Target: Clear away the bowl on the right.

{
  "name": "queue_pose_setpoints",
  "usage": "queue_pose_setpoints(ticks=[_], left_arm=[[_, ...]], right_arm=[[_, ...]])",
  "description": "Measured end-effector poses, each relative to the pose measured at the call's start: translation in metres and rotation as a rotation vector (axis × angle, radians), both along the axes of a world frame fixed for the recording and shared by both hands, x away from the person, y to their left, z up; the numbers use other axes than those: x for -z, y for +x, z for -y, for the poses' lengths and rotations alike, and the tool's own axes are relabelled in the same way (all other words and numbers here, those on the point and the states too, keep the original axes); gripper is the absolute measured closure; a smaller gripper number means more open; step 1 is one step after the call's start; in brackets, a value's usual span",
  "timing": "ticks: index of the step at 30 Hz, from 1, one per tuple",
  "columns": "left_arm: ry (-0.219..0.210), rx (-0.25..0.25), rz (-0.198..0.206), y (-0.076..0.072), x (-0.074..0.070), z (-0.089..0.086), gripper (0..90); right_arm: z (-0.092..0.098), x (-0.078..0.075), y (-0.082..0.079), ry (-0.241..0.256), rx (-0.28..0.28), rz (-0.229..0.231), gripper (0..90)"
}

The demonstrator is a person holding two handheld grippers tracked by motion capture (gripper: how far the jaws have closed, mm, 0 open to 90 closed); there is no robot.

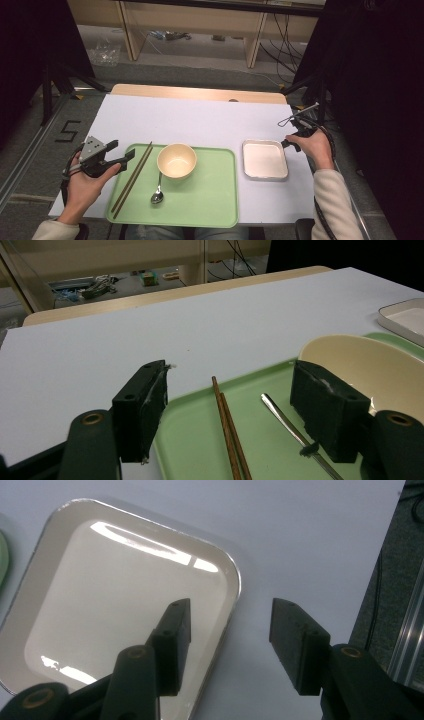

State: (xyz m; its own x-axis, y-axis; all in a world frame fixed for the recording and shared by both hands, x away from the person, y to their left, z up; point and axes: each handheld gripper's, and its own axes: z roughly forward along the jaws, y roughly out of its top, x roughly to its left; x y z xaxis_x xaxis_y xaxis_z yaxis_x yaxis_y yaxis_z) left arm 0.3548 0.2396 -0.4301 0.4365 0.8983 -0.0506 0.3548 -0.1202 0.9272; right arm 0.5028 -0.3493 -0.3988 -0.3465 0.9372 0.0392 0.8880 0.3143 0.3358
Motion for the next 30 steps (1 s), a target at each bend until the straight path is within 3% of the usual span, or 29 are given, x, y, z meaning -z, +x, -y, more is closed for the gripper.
queue_pose_setpoints(ticks=[1, 2, 5, 8, 9, 10, 12, 14, 15, 16, 17, 24, 26, 30], left_arm=[[0.001, 0.002, 0.001, 0.0, 0.0, 0.0, 30.9], [0.002, 0.004, 0.001, -0.001, 0.0, -0.001, 30.9], [-0.003, 0.005, 0.005, -0.002, -0.001, 0.0, 30.9], [-0.004, 0.008, 0.006, -0.002, -0.001, 0.0, 30.9], [-0.008, 0.008, 0.004, -0.002, 0.0, 0.001, 30.9], [-0.004, 0.009, 0.006, -0.002, -0.001, 0.001, 30.9], [-0.008, 0.007, 0.004, -0.002, -0.001, 0.001, 30.9], [-0.011, 0.007, 0.003, -0.002, -0.001, 0.001, 30.9], [-0.009, 0.007, 0.005, -0.002, -0.001, 0.001, 30.9], [-0.007, 0.007, 0.005, -0.002, -0.001, 0.0, 30.9], [0.0, 0.007, 0.007, -0.002, -0.001, 0.0, 30.9], [-0.002, 0.009, 0.007, -0.002, -0.001, 0.0, 30.9], [0.0, 0.009, 0.007, -0.002, -0.001, 0.0, 30.9], [-0.008, 0.008, 0.006, -0.002, -0.001, 0.0, 30.9]], right_arm=[[0.002, 0.002, 0.001, -0.012, -0.013, -0.009, 51.8], [0.001, 0.002, 0.0, 0.0, 0.016, -0.047, 51.7], [0.001, 0.009, 0.0, -0.019, 0.034, -0.064, 51.5], [0.003, 0.013, 0.002, -0.018, 0.009, -0.048, 51.4], [0.0, 0.012, 0.0, -0.012, 0.045, -0.074, 51.4], [0.0, 0.013, 0.001, -0.017, 0.051, -0.065, 51.4], [0.0, 0.013, 0.0, -0.011, 0.078, -0.092, 51.4], [0.003, 0.016, 0.003, -0.014, 0.038, -0.087, 51.4], [0.004, 0.019, 0.003, -0.015, 0.034, -0.064, 51.4], [0.003, 0.019, 0.003, -0.015, 0.054, -0.088, 51.4], [0.005, 0.021, 0.004, -0.019, 0.026, -0.065, 51.3], [0.003, 0.02, 0.004, -0.02, 0.038, -0.079, 51.0], [0.003, 0.021, 0.005, -0.022, 0.016, -0.06, 51.0], [0.002, 0.021, 0.004, -0.018, 0.04, -0.079, 51.2]])
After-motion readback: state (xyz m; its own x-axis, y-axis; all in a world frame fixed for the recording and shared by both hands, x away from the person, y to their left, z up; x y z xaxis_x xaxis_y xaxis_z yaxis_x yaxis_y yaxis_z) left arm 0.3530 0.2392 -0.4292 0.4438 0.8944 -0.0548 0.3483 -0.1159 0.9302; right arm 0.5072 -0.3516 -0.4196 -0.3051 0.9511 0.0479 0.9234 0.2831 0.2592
